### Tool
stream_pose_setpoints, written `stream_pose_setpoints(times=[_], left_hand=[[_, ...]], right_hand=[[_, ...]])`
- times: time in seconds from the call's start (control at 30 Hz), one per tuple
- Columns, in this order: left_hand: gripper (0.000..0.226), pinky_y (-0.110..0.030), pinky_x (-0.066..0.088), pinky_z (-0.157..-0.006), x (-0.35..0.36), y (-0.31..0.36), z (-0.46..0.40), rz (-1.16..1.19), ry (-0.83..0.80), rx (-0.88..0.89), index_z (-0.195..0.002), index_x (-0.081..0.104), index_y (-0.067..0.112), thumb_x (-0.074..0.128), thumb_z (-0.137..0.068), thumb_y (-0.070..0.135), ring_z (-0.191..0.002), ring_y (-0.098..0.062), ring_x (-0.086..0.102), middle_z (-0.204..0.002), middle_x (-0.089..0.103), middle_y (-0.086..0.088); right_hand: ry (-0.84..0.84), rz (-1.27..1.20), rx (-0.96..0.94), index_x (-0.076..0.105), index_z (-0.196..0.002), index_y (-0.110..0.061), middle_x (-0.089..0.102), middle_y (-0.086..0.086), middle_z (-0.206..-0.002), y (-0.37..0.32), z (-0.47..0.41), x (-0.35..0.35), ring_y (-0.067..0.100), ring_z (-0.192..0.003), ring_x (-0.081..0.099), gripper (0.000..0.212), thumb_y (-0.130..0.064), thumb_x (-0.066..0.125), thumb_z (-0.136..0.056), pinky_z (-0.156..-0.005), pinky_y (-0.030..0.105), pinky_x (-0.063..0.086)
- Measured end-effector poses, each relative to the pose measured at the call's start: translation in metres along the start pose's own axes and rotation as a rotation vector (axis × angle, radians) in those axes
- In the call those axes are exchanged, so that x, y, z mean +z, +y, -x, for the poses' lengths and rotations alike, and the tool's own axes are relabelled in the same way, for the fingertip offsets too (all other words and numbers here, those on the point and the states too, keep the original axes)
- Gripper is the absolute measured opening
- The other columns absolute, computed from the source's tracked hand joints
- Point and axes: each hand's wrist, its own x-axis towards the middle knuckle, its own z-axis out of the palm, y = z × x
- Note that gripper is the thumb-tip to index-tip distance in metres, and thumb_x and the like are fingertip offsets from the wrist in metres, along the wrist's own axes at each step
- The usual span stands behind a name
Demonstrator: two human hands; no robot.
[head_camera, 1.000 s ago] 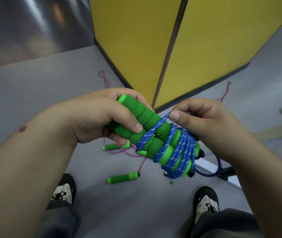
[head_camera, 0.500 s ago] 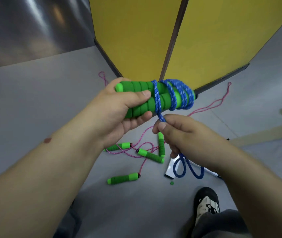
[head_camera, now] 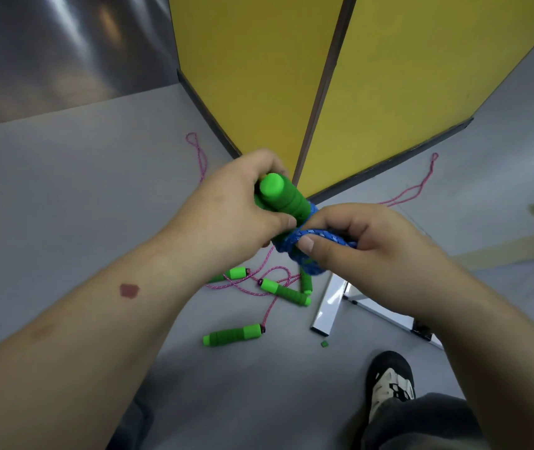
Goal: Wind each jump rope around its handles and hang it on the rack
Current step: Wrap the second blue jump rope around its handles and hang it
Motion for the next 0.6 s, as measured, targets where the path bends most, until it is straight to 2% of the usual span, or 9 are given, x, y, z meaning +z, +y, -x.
stream_pose_setpoints(times=[0.1, 0.23, 0.3, 0.33, 0.37, 0.47, 0.53, 0.6], left_hand=[[0.033, -0.050, 0.062, -0.067, 0.002, -0.003, -0.001, 0.076, -0.045, -0.014, -0.092, 0.062, 0.034, 0.086, -0.079, 0.016, -0.072, -0.022, 0.075, -0.083, 0.072, -0.001], [0.031, -0.050, 0.065, -0.067, 0.008, -0.006, -0.002, 0.291, 0.098, -0.104, -0.090, 0.054, 0.021, 0.084, -0.083, 0.013, -0.067, -0.023, 0.077, -0.085, 0.070, -0.007], [0.036, -0.047, 0.066, -0.066, 0.010, -0.007, -0.003, 0.461, 0.162, -0.177, -0.085, 0.050, 0.020, 0.084, -0.084, 0.012, -0.071, -0.025, 0.078, -0.090, 0.065, -0.008], [0.037, -0.046, 0.066, -0.066, 0.010, -0.008, -0.003, 0.493, 0.181, -0.192, -0.085, 0.049, 0.020, 0.084, -0.084, 0.012, -0.073, -0.025, 0.078, -0.091, 0.064, -0.008], [0.037, -0.046, 0.066, -0.066, 0.011, -0.009, -0.004, 0.488, 0.185, -0.190, -0.085, 0.048, 0.019, 0.084, -0.084, 0.011, -0.073, -0.025, 0.078, -0.091, 0.064, -0.008], [0.034, -0.052, 0.066, -0.066, 0.012, -0.009, -0.004, 0.415, 0.100, -0.146, -0.090, 0.051, 0.014, 0.084, -0.083, 0.009, -0.072, -0.031, 0.076, -0.091, 0.068, -0.016], [0.030, -0.043, 0.065, -0.063, 0.010, -0.007, -0.004, 0.409, -0.005, -0.101, -0.097, 0.059, 0.012, 0.084, -0.083, 0.004, -0.070, -0.028, 0.074, -0.094, 0.070, -0.020], [0.028, -0.035, 0.060, -0.061, 0.006, -0.005, -0.004, 0.396, -0.115, -0.045, -0.099, 0.067, 0.017, 0.082, -0.083, 0.000, -0.068, -0.021, 0.070, -0.091, 0.072, -0.015]], right_hand=[[0.014, -0.030, -0.021, 0.073, -0.090, -0.026, 0.069, 0.003, -0.078, 0.001, 0.000, -0.001, 0.026, -0.071, 0.065, 0.012, -0.035, 0.066, -0.096, -0.062, 0.049, 0.055], [0.004, -0.096, -0.032, 0.073, -0.090, -0.025, 0.062, 0.013, -0.077, 0.001, -0.001, 0.001, 0.033, -0.068, 0.056, 0.010, -0.032, 0.068, -0.095, -0.060, 0.046, 0.047], [-0.040, -0.092, -0.031, 0.073, -0.090, -0.023, 0.061, 0.006, -0.072, 0.001, -0.001, 0.003, 0.023, -0.063, 0.051, 0.008, -0.028, 0.069, -0.095, -0.059, 0.037, 0.042], [-0.060, -0.091, -0.030, 0.073, -0.090, -0.023, 0.061, 0.004, -0.071, 0.000, 0.000, 0.003, 0.017, -0.062, 0.050, 0.008, -0.027, 0.069, -0.095, -0.060, 0.035, 0.042], [-0.066, -0.094, -0.034, 0.074, -0.091, -0.023, 0.062, 0.006, -0.072, -0.001, 0.000, 0.003, 0.017, -0.063, 0.051, 0.007, -0.027, 0.069, -0.095, -0.061, 0.036, 0.043], [0.027, -0.160, -0.045, 0.075, -0.093, -0.025, 0.066, 0.016, -0.082, -0.001, 0.000, -0.001, 0.033, -0.069, 0.057, 0.008, -0.028, 0.068, -0.095, -0.060, 0.045, 0.046], [0.120, -0.209, -0.035, 0.076, -0.092, -0.023, 0.071, 0.011, -0.083, 0.002, -0.002, -0.007, 0.024, -0.069, 0.063, 0.010, -0.026, 0.067, -0.095, -0.058, 0.034, 0.048], [0.159, -0.228, -0.031, 0.076, -0.092, -0.021, 0.074, 0.006, -0.085, 0.003, -0.002, -0.010, 0.017, -0.075, 0.069, 0.009, -0.020, 0.068, -0.096, -0.065, 0.029, 0.055]])
